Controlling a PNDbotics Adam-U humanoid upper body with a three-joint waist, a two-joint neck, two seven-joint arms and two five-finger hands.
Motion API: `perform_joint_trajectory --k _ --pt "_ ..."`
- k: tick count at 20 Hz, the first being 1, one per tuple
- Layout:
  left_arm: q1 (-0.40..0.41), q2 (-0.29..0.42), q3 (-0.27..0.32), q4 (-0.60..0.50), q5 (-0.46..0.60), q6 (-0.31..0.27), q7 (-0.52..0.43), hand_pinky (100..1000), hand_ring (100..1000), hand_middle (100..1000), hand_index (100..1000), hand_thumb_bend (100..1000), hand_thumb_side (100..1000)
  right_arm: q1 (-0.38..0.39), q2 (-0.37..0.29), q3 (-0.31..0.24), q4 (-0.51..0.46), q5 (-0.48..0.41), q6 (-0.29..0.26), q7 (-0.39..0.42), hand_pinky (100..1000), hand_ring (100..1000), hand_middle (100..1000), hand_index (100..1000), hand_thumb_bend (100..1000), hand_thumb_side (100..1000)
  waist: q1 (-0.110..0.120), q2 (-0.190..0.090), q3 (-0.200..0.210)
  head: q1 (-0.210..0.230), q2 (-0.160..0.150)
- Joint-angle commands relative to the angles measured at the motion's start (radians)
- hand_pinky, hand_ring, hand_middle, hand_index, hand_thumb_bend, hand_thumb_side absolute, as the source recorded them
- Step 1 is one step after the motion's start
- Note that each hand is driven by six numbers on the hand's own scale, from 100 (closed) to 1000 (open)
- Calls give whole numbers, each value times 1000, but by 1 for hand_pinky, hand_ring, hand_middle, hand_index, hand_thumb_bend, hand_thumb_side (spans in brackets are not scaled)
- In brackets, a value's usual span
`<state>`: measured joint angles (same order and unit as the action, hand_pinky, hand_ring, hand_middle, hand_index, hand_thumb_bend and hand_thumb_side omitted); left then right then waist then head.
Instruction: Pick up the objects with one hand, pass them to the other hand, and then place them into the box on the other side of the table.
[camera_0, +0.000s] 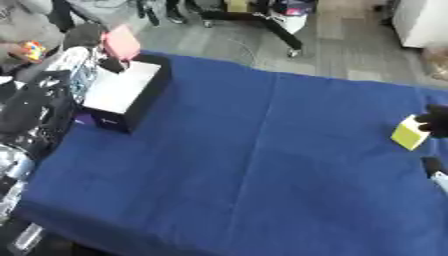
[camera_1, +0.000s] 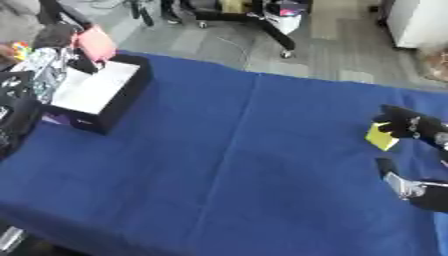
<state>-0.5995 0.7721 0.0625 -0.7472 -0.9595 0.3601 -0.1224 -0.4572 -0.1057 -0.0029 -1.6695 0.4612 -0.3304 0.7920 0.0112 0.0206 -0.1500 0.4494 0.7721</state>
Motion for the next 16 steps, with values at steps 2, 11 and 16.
perform_joint_trajectory --k 2,11,16 --pt "-19 41 21 17 -13 10 -74 887 797 832 984 944 544 -14 -9 -1 -12 -5 0 5 840 848 848 1000 100 221 5 -24 -4 1 -2" --pt "32 20 60 -290 47 -25 25 897 774 807 925 879 519 -18 -19 -11 -7 7 7 -3 842 850 850 1000 100 233 5 -24 1 -84 -2" --pt "131 -81 62 -736 247 -182 164 889 736 743 865 749 456 -54 -46 -33 16 13 12 -39 843 852 854 1000 100 262 -9 -16 10 -258 -2"
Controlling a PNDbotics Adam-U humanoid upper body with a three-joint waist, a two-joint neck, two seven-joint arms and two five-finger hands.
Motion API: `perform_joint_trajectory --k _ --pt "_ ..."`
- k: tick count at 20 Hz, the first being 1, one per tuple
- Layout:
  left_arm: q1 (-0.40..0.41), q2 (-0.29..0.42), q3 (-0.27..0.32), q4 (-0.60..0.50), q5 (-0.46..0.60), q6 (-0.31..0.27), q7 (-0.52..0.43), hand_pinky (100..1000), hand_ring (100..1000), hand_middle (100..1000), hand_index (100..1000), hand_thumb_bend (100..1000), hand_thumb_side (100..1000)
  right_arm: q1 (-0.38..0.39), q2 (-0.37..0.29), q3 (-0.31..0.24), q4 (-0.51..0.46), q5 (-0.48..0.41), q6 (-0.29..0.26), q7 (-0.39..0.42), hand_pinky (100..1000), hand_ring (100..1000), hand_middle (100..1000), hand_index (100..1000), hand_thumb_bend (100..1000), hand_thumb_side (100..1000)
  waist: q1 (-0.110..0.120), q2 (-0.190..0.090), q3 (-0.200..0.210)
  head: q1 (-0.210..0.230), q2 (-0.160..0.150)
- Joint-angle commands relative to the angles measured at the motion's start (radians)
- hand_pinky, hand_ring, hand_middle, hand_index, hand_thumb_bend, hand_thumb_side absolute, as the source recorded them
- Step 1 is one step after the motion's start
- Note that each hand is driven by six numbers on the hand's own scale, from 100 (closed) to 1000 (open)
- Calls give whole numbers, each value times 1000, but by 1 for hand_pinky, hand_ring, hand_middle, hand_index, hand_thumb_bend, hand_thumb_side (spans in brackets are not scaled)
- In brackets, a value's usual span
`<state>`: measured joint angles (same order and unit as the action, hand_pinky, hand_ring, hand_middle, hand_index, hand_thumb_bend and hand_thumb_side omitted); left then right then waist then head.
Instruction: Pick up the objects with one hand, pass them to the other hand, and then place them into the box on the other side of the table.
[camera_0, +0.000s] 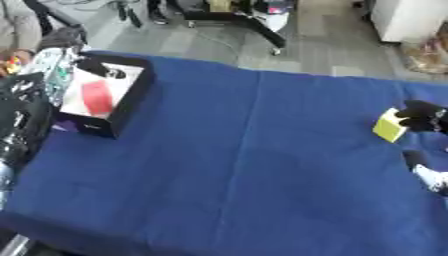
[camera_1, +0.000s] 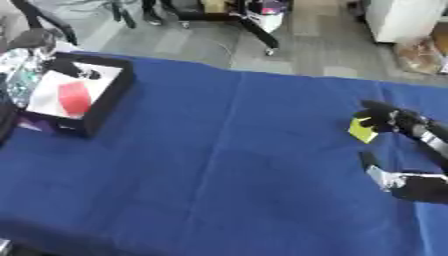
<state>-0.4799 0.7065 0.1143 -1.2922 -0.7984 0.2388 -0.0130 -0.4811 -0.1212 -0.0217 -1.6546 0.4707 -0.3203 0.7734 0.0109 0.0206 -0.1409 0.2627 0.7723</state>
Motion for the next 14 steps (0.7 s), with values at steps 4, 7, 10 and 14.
perform_joint_trajectory --k 4,7,10,14 --pt "67 -113 -33 -420 241 -143 92 879 714 705 836 696 445 -80 -66 -32 54 20 12 -85 842 851 851 1000 100 289 -18 -8 4 -207 -2" --pt "84 -214 -65 -523 303 -180 84 876 702 695 828 667 443 -131 -104 -35 121 50 14 -138 844 854 855 1000 100 301 -25 -1 12 -301 -2" --pt "98 -303 -104 -578 372 -203 67 874 689 678 813 649 452 -195 -148 -36 225 88 12 -186 844 856 867 1000 100 321 -27 3 21 -384 -2" --pt "139 -407 -144 -610 476 -225 45 872 680 669 805 638 460 -280 -199 -59 400 152 21 -257 849 867 903 1000 100 362 -27 8 33 -454 -2"
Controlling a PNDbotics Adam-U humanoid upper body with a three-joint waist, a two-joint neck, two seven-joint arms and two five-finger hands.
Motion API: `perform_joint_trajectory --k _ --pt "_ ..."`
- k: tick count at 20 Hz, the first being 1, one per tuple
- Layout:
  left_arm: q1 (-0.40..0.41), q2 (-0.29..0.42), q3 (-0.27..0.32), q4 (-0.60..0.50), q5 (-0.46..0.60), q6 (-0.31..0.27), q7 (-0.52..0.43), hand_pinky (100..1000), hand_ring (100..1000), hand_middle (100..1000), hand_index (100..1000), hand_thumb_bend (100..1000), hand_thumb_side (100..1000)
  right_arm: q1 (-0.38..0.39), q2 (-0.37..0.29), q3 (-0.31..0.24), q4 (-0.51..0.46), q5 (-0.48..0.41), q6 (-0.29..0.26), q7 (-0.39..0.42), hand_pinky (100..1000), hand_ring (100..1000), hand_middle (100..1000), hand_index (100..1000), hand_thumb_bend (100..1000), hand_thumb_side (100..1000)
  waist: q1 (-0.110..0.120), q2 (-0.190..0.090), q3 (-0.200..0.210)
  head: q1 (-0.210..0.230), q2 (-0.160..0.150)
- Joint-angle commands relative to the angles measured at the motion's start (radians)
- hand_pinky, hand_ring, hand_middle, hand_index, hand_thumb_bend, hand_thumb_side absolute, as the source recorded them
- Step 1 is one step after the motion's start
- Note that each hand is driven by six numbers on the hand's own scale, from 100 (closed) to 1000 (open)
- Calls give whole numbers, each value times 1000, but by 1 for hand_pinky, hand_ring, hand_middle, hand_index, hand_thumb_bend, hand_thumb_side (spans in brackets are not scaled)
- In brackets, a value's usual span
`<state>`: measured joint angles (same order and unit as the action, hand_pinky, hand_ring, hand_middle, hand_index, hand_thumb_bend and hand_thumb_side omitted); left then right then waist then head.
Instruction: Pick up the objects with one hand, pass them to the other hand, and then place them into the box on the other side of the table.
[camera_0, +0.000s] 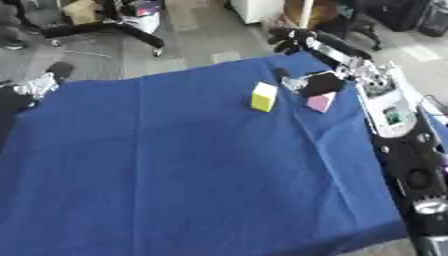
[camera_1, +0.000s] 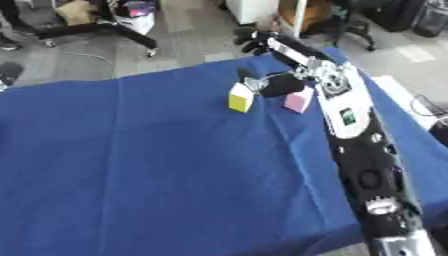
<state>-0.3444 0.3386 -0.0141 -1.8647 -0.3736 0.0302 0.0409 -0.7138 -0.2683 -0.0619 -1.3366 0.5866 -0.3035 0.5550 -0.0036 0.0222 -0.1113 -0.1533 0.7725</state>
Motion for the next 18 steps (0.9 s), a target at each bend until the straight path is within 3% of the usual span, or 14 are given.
perform_joint_trajectory --k 1,6,9,11,12,15,18 --pt "14 -59 -21 -42 64 -23 -12 872 678 667 804 639 460 -68 -61 -23 128 51 4 -52 850 870 906 1000 100 366 -11 7 6 -47 -2" --pt "49 -121 -55 -56 123 -47 -45 873 673 660 801 631 470 -175 -92 -54 386 151 20 -110 854 879 919 1000 100 446 3 11 25 -86 -2" --pt "56 -140 -67 -64 142 -52 -63 873 671 657 800 629 472 -230 -97 -67 520 246 30 -157 865 888 920 1000 105 445 11 14 36 -107 -2" --pt "60 -144 -74 -64 147 -52 -75 873 671 655 799 626 476 -251 -105 -73 580 325 41 -195 871 887 906 1000 100 374 14 17 42 -122 -2" --pt "63 -144 -76 -64 146 -52 -79 873 670 653 799 625 477 -257 -111 -78 606 365 52 -211 871 886 901 1000 145 458 14 18 43 -127 -2" --pt "70 -144 -76 -63 142 -51 -84 873 669 650 797 624 478 -261 -127 -106 675 439 100 -251 871 885 895 1000 140 491 10 22 46 -136 -2" --pt "75 -142 -77 -61 136 -49 -90 874 669 649 798 625 481 -252 -146 -123 703 458 134 -273 869 883 894 1000 137 512 4 24 45 -140 -2"
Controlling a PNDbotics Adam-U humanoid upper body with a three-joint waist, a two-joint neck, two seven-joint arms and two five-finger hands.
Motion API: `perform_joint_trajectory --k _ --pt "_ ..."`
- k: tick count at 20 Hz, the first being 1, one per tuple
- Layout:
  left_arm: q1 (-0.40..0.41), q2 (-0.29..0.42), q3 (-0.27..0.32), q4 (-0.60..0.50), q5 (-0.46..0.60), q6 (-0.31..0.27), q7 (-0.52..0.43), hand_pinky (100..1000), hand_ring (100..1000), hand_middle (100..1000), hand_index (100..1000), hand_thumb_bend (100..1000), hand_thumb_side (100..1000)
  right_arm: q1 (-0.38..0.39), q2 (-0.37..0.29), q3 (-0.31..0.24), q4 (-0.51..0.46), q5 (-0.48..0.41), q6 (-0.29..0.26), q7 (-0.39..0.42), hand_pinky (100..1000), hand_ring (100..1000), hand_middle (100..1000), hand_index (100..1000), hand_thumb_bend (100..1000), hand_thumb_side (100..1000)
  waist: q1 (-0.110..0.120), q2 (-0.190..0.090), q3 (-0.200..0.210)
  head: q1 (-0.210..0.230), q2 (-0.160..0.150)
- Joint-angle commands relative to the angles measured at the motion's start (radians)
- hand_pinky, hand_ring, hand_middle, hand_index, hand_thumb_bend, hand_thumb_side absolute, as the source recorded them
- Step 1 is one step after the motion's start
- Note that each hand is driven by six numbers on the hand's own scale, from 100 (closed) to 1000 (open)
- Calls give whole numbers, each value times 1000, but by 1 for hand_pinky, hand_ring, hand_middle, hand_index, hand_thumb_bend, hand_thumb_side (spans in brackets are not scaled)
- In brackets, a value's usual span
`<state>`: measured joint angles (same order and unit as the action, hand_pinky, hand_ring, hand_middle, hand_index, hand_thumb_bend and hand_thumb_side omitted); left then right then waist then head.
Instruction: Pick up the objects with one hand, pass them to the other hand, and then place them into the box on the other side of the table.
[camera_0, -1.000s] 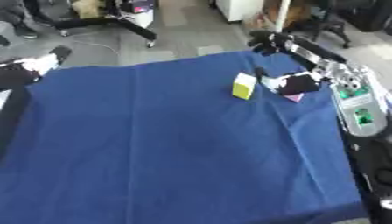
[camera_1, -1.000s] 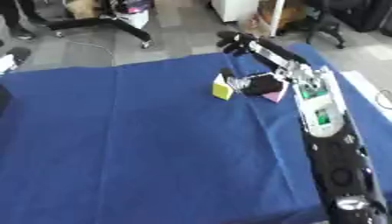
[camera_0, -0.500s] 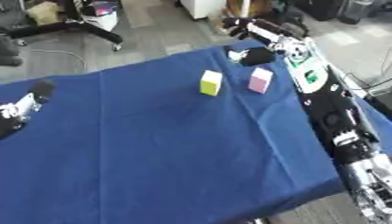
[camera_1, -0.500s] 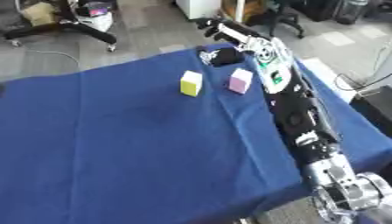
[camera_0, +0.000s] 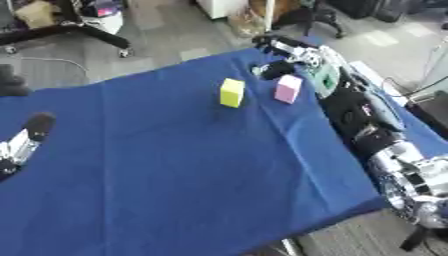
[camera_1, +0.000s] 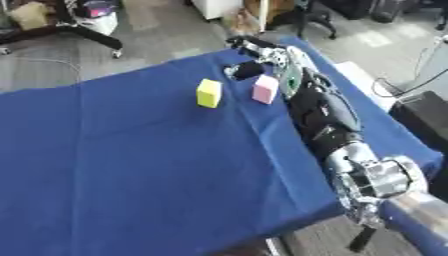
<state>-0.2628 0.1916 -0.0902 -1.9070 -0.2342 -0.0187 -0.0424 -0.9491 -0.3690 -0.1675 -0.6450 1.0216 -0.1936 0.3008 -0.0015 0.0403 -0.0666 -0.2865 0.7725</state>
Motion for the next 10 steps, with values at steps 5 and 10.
perform_joint_trajectory --k 5,10 --pt "2 3 -1 -12 -14 1 -17 874 667 647 798 621 487 3 -67 -13 -1 5 24 10 869 883 895 1000 140 534 -5 6 -4 -8 -2" --pt "7 1 -1 -8 -23 2 -24 875 667 646 799 622 490 17 -74 -10 14 4 28 70 872 888 901 1000 226 604 -5 4 -6 -7 -2"
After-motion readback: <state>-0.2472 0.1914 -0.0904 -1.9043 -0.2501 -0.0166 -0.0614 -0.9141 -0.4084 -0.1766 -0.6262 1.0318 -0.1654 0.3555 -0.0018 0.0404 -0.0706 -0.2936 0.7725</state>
